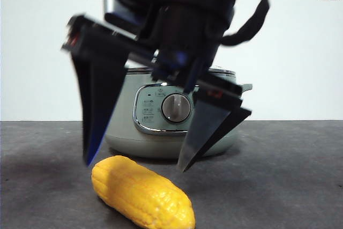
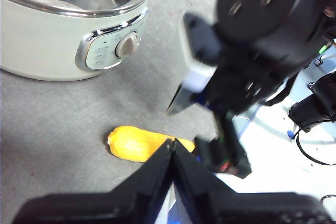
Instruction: Pick up the corn,open the lid,put the corn in the pot,close the lid
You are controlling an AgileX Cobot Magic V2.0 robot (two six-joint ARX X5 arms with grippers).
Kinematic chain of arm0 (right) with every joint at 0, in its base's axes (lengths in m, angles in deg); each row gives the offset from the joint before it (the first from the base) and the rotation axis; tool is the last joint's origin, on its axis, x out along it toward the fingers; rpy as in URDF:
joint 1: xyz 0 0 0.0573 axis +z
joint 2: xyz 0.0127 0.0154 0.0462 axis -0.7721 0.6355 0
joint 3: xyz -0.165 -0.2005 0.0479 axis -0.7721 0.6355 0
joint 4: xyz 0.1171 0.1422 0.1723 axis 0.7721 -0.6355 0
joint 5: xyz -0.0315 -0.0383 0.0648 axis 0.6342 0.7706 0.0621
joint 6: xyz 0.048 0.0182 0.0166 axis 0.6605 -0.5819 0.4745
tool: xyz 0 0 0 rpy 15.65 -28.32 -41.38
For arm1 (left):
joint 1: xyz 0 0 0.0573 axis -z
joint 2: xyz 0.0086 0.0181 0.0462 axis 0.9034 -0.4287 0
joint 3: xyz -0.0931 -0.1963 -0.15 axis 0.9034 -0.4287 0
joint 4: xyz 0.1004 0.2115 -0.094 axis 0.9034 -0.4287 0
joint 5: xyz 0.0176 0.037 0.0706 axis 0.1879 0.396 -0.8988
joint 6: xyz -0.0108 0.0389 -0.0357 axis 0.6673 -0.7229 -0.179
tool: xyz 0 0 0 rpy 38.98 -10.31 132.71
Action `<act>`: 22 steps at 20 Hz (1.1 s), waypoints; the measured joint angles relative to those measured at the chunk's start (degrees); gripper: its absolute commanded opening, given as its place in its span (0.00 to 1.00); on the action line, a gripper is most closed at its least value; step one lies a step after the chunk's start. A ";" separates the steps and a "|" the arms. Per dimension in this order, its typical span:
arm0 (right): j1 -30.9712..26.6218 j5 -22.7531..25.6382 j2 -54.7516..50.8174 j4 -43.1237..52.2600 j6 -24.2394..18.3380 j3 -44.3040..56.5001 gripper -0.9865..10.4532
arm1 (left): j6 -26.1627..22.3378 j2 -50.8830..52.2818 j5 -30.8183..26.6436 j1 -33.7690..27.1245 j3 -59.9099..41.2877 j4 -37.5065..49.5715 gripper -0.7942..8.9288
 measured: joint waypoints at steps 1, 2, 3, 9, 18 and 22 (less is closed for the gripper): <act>0.28 0.94 0.79 0.57 -0.02 -0.04 0.55 | -0.02 0.00 -0.02 0.00 0.00 -0.02 0.08; 0.50 1.38 1.49 1.03 -0.02 -0.13 0.55 | -0.04 -0.02 0.00 0.02 0.00 -0.02 0.08; 0.55 1.57 2.14 1.42 -0.02 -0.20 0.55 | -0.07 0.00 0.00 0.02 0.00 -0.02 0.08; 0.50 4.44 5.60 1.53 -1.42 -0.33 0.43 | -0.39 0.00 0.00 0.02 0.00 -0.02 0.08; 1.11 4.46 6.36 0.11 -2.82 -0.66 0.08 | -0.42 -0.02 -0.50 0.04 0.00 1.51 0.08; 1.14 4.46 -1.44 -7.87 -2.86 -0.68 0.08 | -0.44 -3.17 -2.73 0.07 2.27 4.37 0.08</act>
